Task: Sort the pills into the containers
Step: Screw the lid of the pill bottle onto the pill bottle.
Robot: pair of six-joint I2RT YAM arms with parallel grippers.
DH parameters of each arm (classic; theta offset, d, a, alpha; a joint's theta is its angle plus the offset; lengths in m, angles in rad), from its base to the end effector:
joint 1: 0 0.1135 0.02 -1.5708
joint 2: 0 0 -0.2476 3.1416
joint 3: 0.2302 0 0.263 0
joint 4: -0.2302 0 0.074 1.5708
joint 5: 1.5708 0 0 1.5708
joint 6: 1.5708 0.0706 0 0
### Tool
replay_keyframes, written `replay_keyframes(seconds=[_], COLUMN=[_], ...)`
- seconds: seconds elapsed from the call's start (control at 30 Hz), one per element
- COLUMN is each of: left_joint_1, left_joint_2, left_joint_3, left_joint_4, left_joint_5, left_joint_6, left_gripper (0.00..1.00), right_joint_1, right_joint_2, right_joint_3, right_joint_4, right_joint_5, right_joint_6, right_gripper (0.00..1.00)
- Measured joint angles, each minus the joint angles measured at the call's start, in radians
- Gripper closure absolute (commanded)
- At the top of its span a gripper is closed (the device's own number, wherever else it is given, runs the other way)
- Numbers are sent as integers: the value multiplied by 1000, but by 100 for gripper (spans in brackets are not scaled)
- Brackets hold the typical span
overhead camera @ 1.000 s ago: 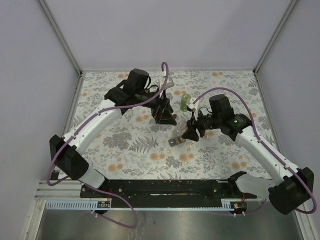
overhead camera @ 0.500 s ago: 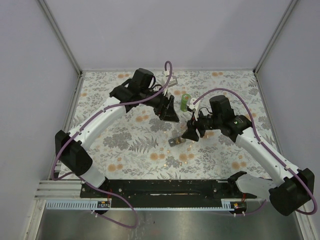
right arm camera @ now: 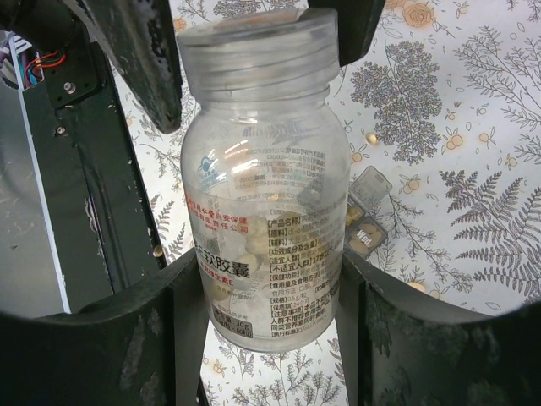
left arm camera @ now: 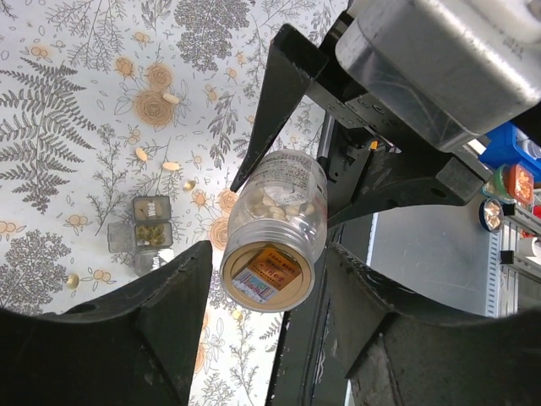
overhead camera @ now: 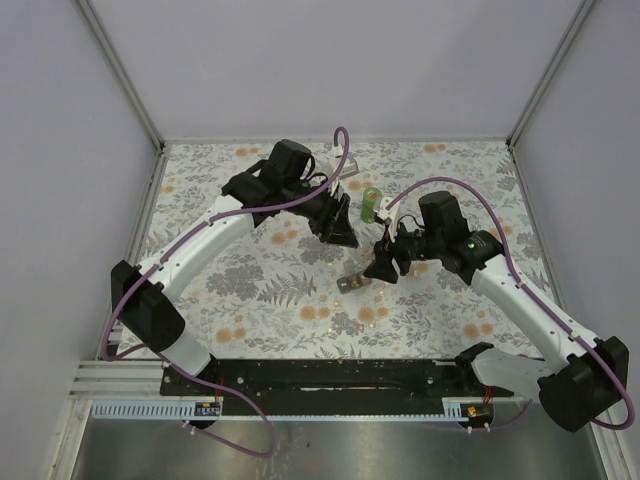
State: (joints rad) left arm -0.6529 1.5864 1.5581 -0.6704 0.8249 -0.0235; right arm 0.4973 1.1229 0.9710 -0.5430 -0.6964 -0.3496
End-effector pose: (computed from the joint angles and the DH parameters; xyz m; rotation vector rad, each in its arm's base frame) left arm 0.2663 -0.2689 0.3354 1.1414 2.0130 -1.2865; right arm 0.2187 0.1702 0.2752 -1.2331 1.8345 0.8642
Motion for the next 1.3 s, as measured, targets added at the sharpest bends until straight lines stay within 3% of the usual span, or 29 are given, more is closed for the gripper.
replay_keyframes(seconds=[0.17,0.6,1.0,1.3], left_joint_1=[0,0,0,-3], left_joint_2=[0,0,48,71], left_joint_3=[0,14,164,170], left_joint_4=[-26,-61,-250,-324], left_joint_5=[0,2,92,124], left_joint_6=[8,50,226,296], left_gripper=[42,82,87,88], right_joint_1=[0,0,4,4], right_joint_2=[0,0,1,2], right_joint_3=[0,0,0,0], right_joint_4=[0,2,-32,-58], right_joint_5=[0,-4,-63,-76], right_joint_6=[0,-1,-40,-51], right_gripper=[100,100,100,100])
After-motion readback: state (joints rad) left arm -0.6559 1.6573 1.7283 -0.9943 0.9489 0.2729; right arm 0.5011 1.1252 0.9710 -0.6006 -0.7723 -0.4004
